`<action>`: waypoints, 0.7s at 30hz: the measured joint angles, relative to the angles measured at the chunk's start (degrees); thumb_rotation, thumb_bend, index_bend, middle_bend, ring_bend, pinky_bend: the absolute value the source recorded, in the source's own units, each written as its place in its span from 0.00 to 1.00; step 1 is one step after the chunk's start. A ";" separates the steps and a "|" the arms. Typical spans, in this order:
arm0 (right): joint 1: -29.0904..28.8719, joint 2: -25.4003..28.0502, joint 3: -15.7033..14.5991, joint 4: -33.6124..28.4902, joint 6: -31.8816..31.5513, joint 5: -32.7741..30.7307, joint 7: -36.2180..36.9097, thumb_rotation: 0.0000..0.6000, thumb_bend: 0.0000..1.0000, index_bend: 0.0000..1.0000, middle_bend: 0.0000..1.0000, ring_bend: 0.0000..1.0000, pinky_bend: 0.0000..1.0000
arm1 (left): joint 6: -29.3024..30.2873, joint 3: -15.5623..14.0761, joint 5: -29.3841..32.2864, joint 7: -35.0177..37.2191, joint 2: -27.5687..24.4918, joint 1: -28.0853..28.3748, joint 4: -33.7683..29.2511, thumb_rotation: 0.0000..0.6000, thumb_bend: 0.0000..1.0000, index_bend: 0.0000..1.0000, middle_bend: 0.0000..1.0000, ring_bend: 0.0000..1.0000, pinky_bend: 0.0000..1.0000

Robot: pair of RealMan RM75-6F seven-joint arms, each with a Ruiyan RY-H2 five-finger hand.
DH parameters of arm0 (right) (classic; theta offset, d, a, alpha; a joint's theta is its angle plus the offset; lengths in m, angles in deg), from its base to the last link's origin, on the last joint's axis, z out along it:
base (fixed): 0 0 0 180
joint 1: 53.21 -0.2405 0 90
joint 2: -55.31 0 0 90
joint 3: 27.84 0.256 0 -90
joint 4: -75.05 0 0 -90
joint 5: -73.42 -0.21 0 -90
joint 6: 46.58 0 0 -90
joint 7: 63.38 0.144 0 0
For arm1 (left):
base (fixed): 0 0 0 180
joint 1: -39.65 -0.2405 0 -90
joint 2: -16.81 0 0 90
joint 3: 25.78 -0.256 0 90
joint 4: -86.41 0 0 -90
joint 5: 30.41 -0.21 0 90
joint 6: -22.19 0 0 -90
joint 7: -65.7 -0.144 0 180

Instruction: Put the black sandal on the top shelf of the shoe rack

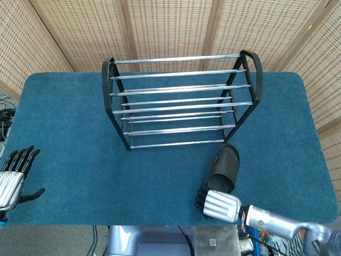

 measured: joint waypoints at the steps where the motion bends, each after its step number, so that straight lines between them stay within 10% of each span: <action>1: 0.13 1.16 -0.35 -0.67 -0.47 1.17 -0.92 1.00 0.60 0.59 0.62 0.49 0.50 | 0.00 -0.01 -0.01 -0.03 0.01 0.00 -0.01 1.00 0.18 0.00 0.00 0.00 0.00; 21: -7.19 10.84 8.10 -5.97 3.90 6.99 -7.25 1.00 0.63 0.59 0.61 0.49 0.50 | -0.79 0.20 0.81 -0.23 0.18 0.33 0.10 1.00 0.18 0.00 0.00 0.00 0.00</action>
